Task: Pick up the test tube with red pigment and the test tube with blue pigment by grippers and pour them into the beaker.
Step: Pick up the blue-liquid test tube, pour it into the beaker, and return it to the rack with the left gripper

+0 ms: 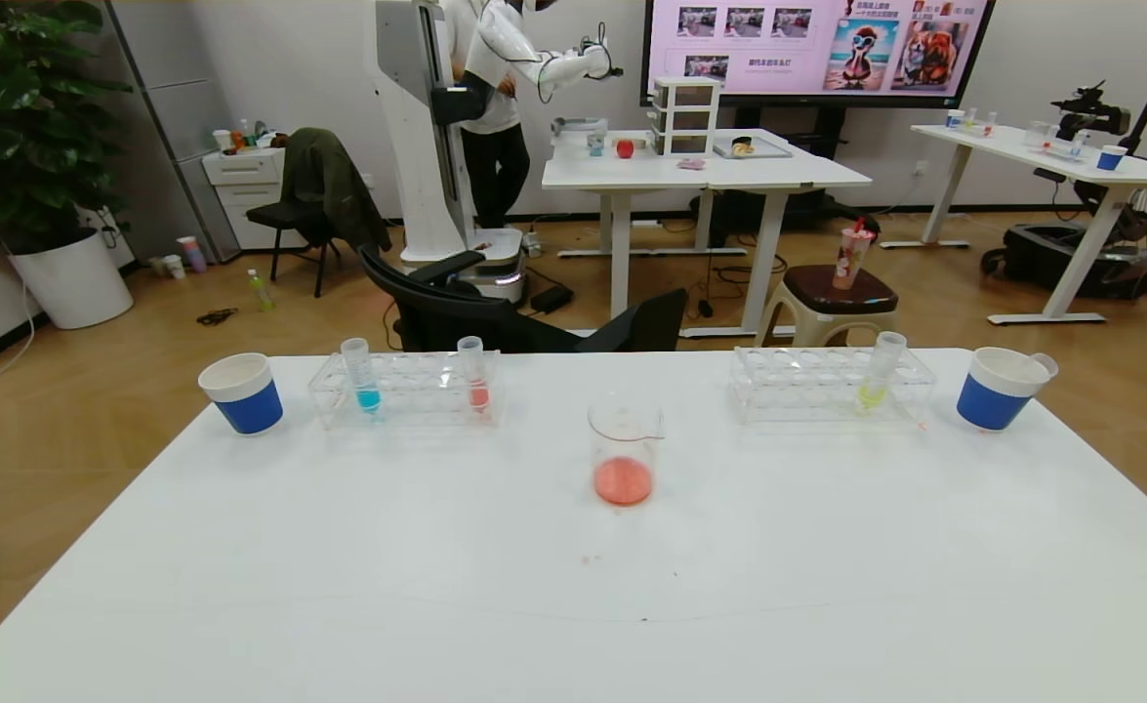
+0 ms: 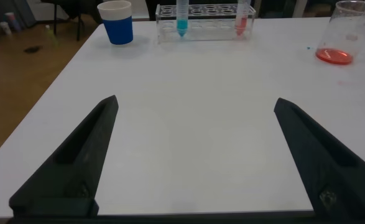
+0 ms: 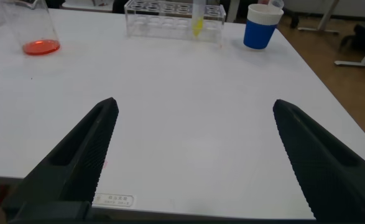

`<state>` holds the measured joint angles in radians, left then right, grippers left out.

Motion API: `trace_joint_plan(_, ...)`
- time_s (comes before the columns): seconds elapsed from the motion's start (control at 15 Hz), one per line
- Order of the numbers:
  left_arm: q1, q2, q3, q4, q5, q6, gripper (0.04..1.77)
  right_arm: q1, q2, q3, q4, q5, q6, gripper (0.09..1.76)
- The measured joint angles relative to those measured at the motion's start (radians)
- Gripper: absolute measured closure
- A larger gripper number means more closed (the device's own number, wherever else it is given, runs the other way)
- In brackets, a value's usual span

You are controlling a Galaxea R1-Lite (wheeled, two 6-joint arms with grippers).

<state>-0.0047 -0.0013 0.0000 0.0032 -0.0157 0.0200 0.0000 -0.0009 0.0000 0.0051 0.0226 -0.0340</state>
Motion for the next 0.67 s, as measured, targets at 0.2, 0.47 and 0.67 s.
trace_joint_plan(0.2, 0.0, 0.0, 0.0, 0.002, -0.001, 0.025, 0.06, 0.0, 0.0, 0.0, 0.0, 0.0, 0.0, 0.11)
trace_joint_plan(0.47, 0.0, 0.0, 0.0, 0.0, 0.012, -0.017, 0.06, 0.0, 0.0, 0.0, 0.0, 0.0, 0.0, 0.11)
trace_joint_plan(0.67, 0.0, 0.004, -0.052, 0.012, -0.008, 0.0, 0.06, 0.0, 0.0, 0.0, -0.001, -0.001, 0.0, 0.11)
